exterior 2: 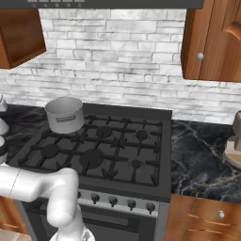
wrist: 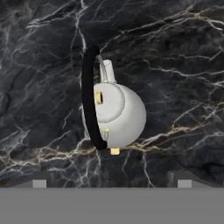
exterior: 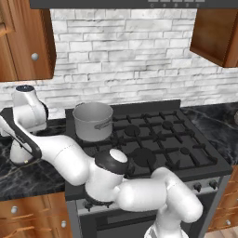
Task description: Pick the kettle from the counter and place it on a stove burner. Then turn the burner on.
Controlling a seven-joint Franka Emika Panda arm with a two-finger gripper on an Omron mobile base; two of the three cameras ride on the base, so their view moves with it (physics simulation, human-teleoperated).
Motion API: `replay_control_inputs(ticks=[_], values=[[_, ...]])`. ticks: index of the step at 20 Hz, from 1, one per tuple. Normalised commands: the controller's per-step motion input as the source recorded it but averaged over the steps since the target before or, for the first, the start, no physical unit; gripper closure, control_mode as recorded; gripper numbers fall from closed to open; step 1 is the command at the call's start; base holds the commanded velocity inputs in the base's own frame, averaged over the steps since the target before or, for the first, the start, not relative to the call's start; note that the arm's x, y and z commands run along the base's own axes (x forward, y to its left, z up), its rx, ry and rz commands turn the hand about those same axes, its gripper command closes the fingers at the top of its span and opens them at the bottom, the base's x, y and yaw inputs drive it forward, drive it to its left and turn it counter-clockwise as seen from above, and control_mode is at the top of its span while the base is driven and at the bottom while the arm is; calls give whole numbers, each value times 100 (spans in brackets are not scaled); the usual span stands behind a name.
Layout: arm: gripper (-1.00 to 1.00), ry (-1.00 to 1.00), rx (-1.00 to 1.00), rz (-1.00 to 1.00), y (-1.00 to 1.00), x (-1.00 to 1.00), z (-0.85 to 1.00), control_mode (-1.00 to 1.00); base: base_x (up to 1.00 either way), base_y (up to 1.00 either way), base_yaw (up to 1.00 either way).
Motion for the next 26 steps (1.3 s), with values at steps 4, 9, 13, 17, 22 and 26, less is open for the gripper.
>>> replay_control_inputs(ticks=[4,9,13,17,22,26], values=[[-100,0,0,0,22,49,-44,-100,0,0,0],[-100,0,0,0,43,50,-22,-100,0,0,0],[-100,0,0,0,56,39,-5,-100,0,0,0],[100,0,0,0,22,18,-14,-100,0,0,0],[100,0,1,-22,-69,-44,-10,-100,0,0,0],[100,0,4,-32,-99,-86,0,-100,0,0,0]])
